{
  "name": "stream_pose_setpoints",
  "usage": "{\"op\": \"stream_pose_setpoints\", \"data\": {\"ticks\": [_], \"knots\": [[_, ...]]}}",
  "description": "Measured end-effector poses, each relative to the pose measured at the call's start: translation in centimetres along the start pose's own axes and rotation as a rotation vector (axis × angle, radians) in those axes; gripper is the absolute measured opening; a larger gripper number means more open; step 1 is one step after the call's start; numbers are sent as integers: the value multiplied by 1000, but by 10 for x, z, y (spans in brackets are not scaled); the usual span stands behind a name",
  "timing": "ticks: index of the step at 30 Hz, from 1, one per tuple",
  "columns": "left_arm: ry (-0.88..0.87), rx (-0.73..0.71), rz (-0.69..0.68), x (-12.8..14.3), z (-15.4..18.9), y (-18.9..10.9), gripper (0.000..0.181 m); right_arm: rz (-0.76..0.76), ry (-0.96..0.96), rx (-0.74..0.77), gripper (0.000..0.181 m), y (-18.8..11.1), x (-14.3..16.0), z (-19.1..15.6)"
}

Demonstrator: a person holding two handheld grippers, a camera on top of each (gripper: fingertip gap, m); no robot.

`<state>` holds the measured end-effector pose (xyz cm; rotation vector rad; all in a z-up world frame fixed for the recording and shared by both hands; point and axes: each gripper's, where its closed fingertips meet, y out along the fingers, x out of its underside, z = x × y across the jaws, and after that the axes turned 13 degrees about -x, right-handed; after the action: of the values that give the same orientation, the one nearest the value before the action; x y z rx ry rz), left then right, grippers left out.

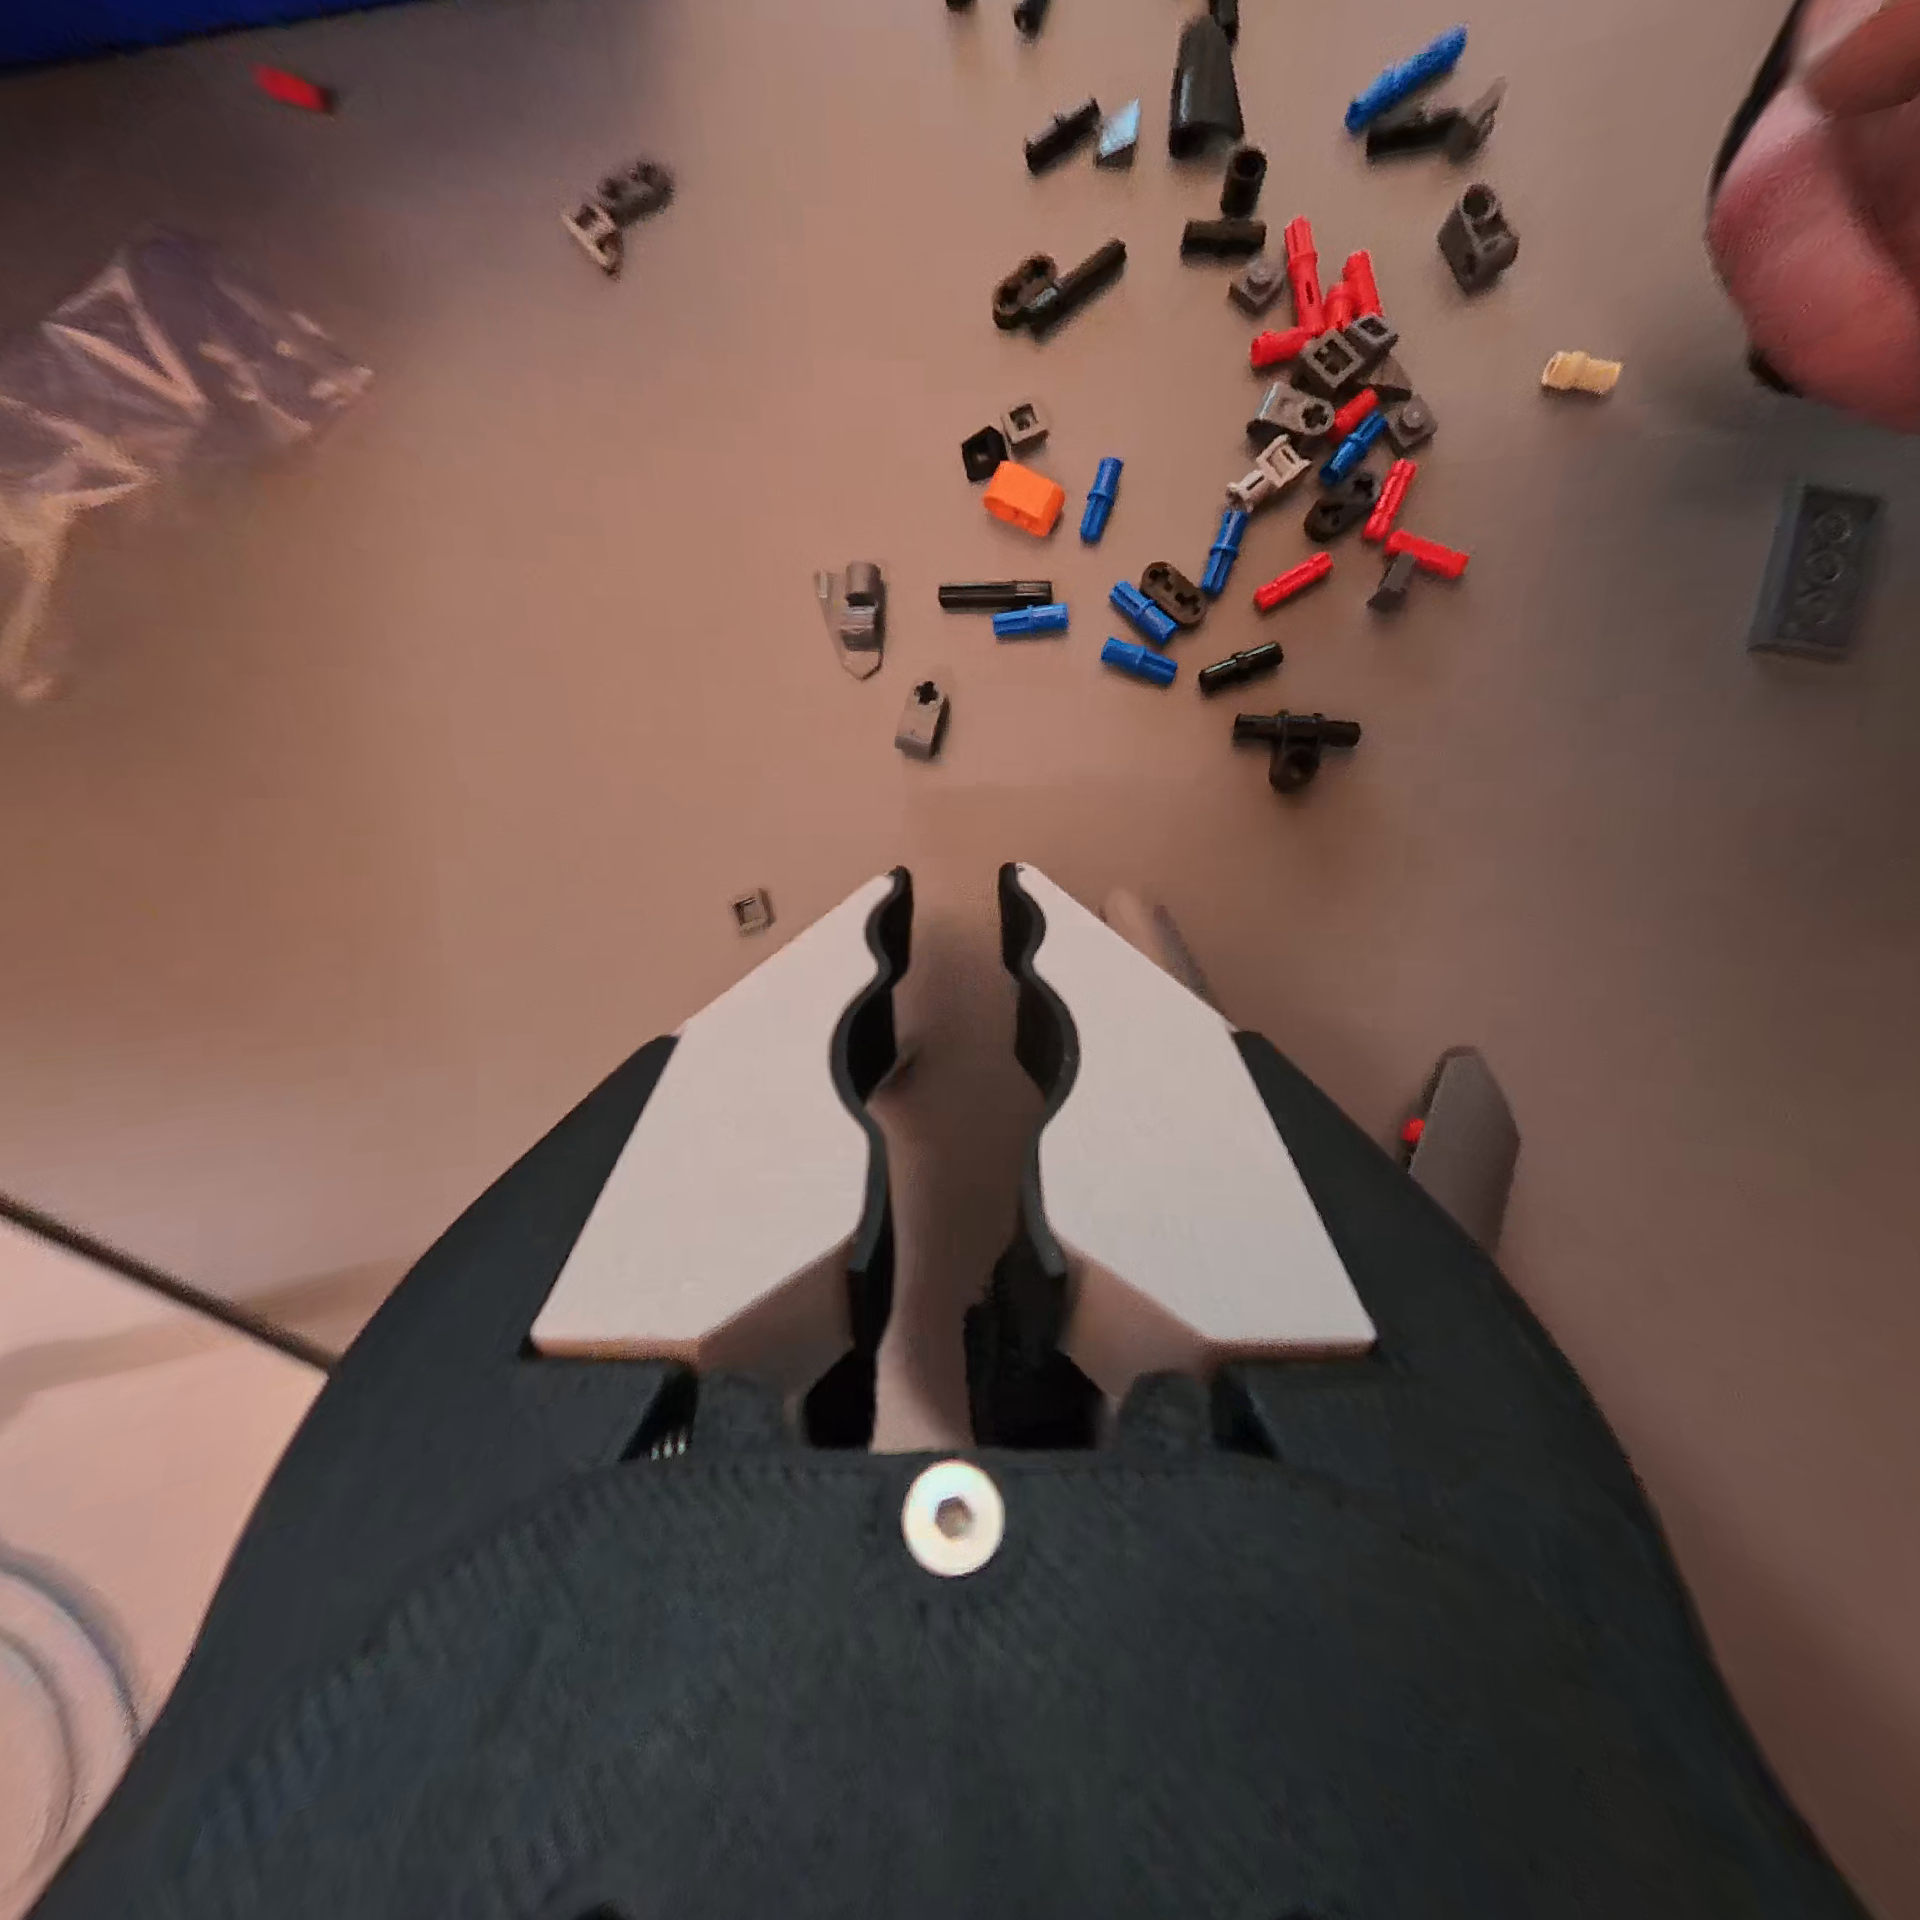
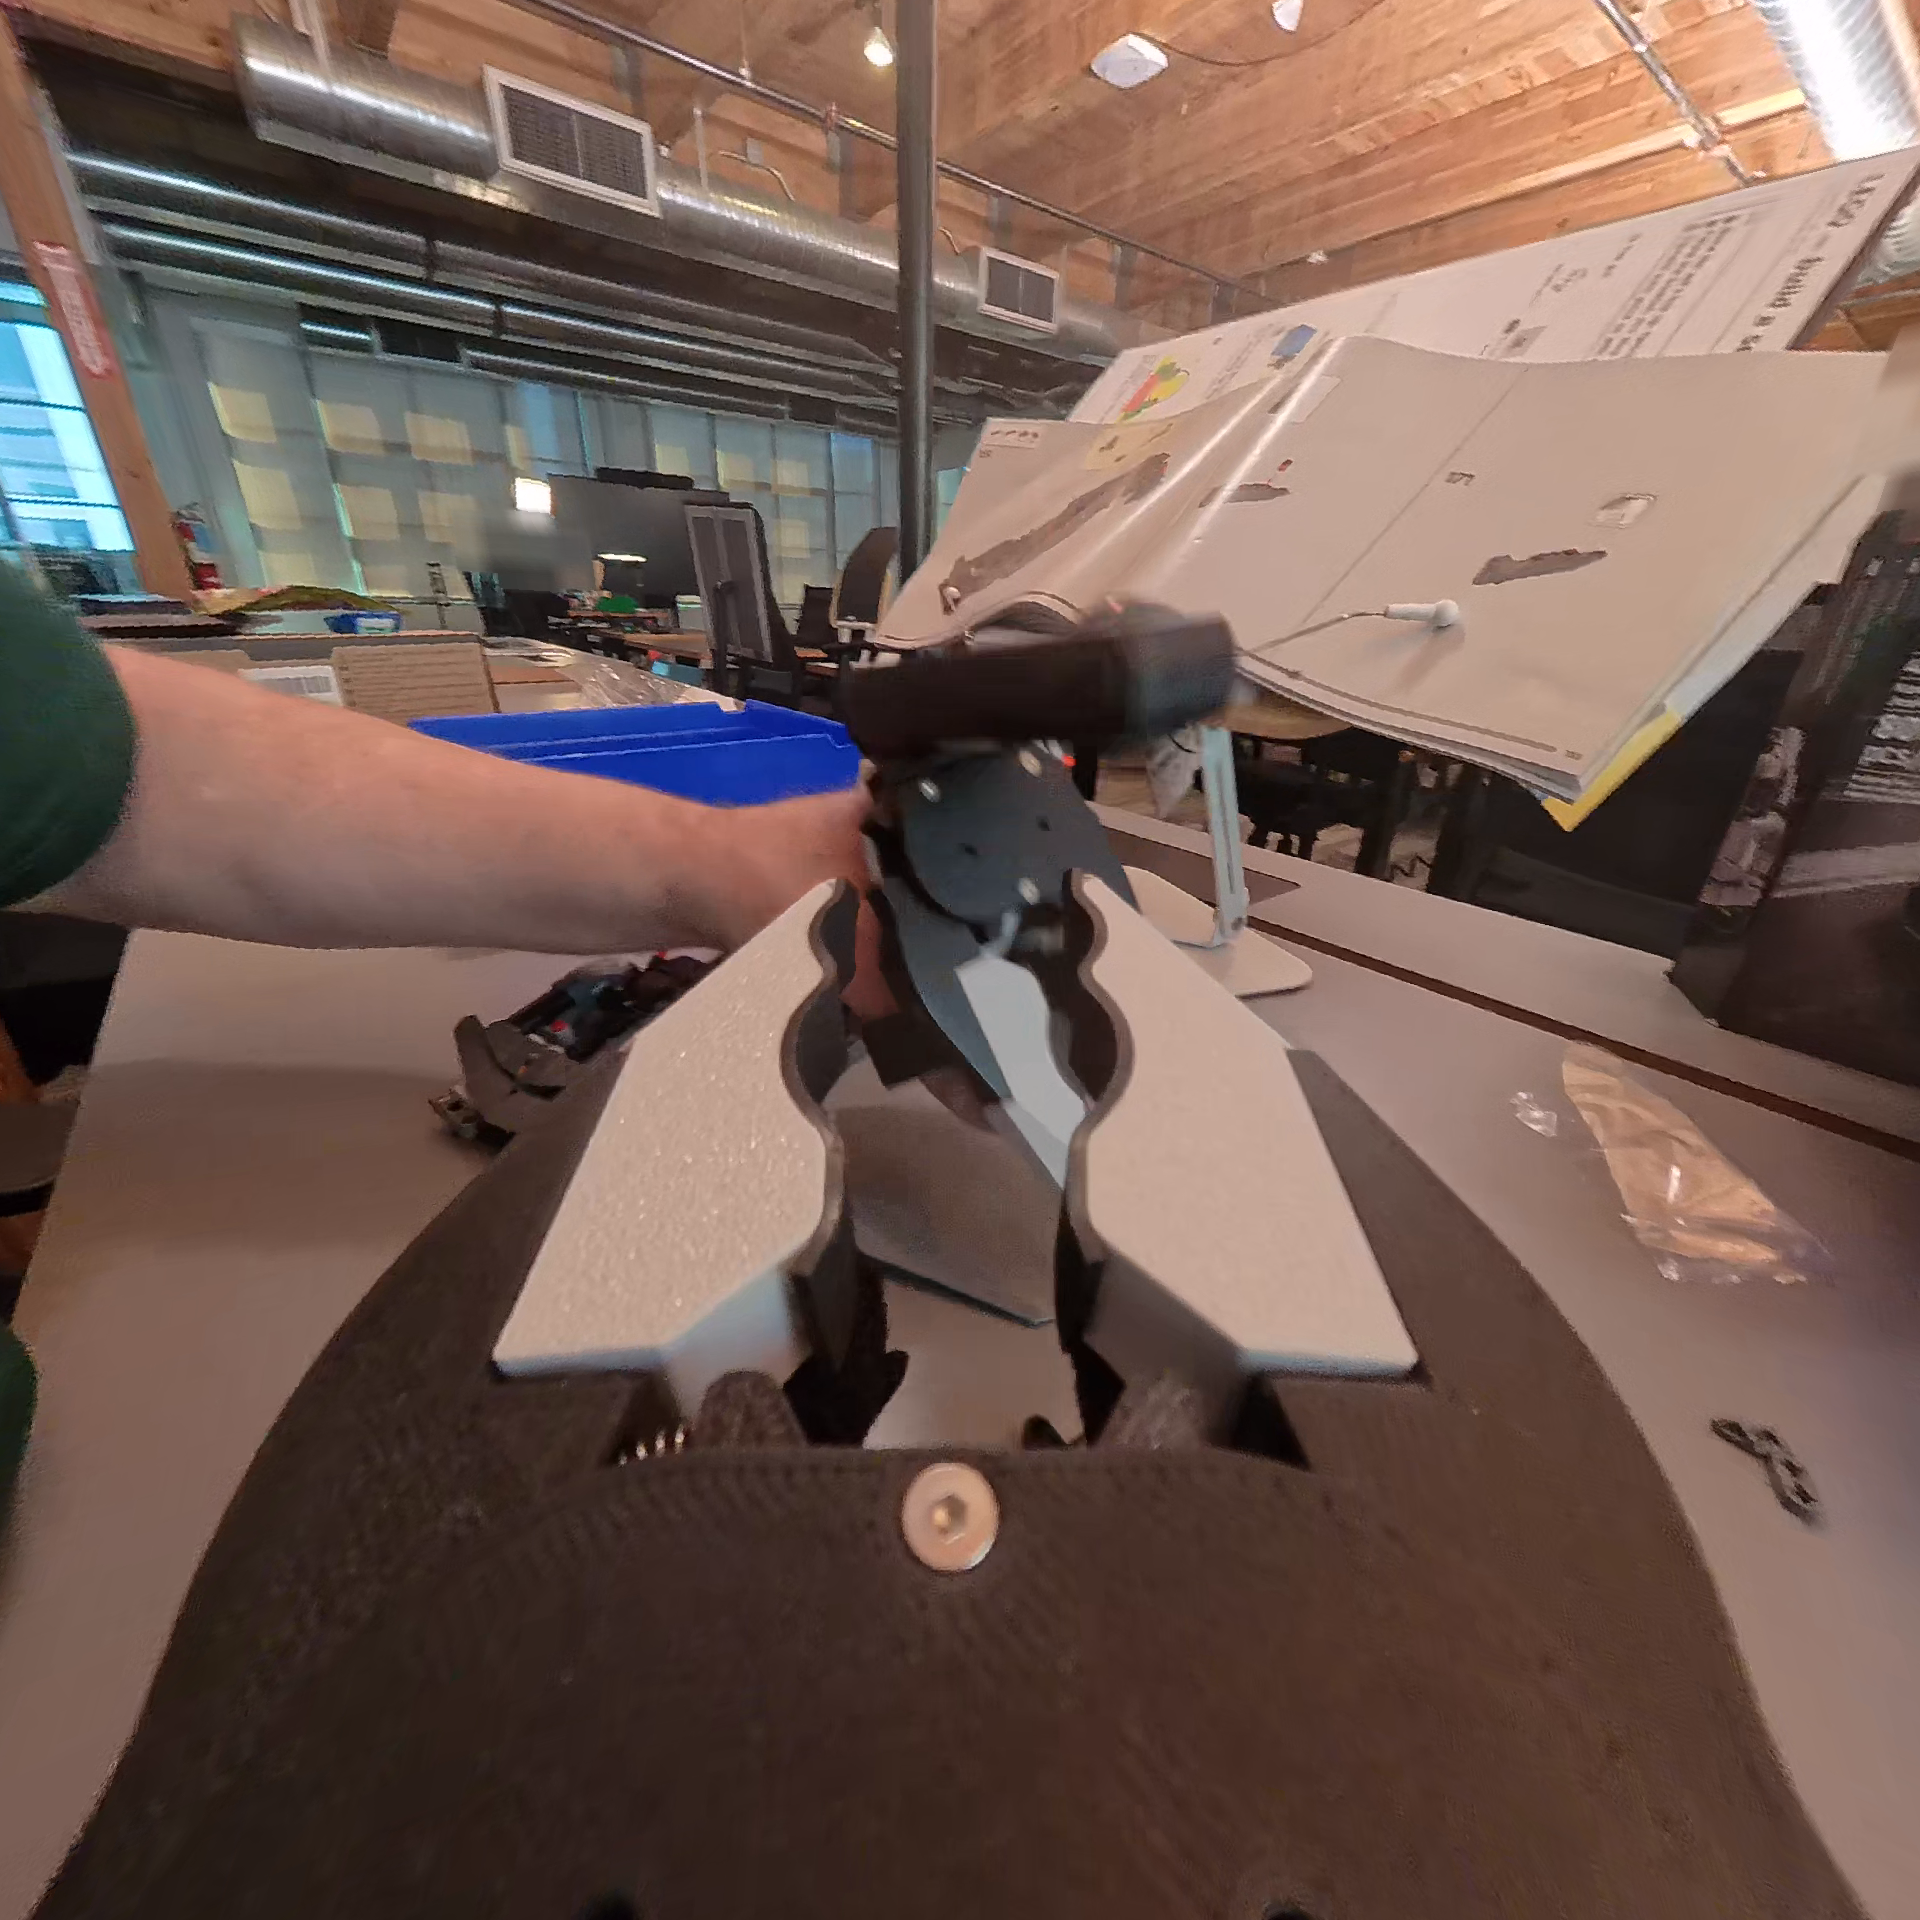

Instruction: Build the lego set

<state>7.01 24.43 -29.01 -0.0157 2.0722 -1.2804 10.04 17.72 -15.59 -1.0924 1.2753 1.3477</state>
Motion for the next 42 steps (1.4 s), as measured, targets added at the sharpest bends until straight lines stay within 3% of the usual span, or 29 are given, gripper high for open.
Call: {"op": "stream_pose_setpoints", "data": {"ticks": [3,10,16,19,22,26,30,36,42], "knots": [[-59,-86,19,7,-21,-27,35,-51,27,117,38,-5,9,24],[-240,-283,114,54,-59,-102,36,-246,95,348,50,-5,20,113],[-313,-485,144,106,-93,-161,35,-302,164,290,77,55,16,165],[-337,-543,136,126,-101,-182,35,-257,303,286,87,79,13,199],[-345,-634,158,133,-116,-207,34,-186,492,231,77,93,24,231],[-325,-729,173,136,-148,-240,37,7,664,59,32,106,9,245],[-268,-758,144,128,-176,-243,53,16,654,-4,11,113,-3,243],[-157,-767,127,101,-198,-225,55,-55,536,16,4,122,-37,241],[-68,-788,57,91,-226,-193,59,-115,588,9,4,124,-21,255]]}}
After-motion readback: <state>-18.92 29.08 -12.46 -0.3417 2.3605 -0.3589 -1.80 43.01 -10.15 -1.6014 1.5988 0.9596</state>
